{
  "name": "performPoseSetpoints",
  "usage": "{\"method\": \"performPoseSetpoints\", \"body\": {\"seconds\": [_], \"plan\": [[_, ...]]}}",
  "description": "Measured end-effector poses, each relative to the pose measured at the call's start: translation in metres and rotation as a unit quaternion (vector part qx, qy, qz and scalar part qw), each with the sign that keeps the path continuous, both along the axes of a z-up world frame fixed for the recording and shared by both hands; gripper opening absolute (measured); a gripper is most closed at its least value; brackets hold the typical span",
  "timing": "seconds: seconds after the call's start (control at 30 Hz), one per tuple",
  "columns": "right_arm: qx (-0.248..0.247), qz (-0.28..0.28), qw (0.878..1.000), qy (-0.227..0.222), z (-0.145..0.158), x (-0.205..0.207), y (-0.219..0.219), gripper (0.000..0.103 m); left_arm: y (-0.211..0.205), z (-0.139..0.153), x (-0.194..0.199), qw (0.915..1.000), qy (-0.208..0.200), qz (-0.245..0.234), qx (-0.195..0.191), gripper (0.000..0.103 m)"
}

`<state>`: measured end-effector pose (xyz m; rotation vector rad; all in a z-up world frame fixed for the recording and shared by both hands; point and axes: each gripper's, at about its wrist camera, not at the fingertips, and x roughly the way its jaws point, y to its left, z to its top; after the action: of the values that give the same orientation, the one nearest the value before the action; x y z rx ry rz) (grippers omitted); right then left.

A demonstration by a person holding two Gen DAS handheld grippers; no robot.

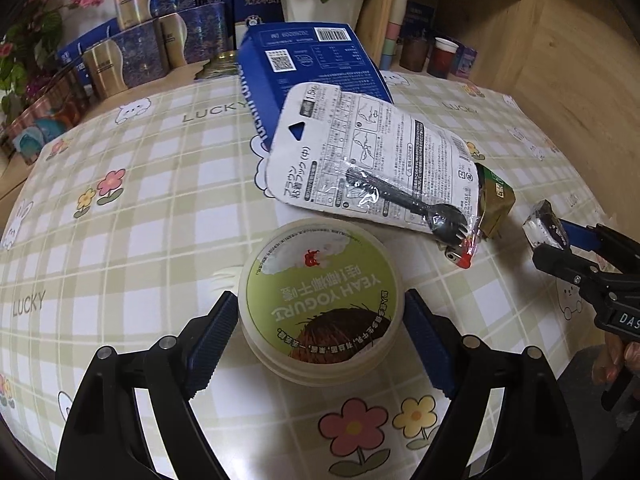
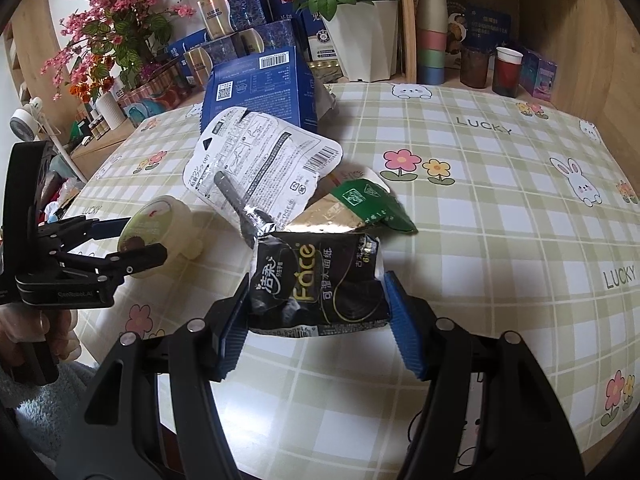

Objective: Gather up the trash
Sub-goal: 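Grasp the round yogurt lid with the left gripper and lift it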

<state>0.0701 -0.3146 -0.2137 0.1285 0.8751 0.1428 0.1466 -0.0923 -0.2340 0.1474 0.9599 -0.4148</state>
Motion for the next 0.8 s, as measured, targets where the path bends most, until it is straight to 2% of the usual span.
{"method": "performPoseSetpoints", "body": {"seconds": [0.8], "plan": [[-0.007,0.034,0.999,-0.010,0.013,-0.014,0.038,0.063,0.040,0.055,-0.043,0.9976,-0.056,0.020,-0.035,0.081]]}}
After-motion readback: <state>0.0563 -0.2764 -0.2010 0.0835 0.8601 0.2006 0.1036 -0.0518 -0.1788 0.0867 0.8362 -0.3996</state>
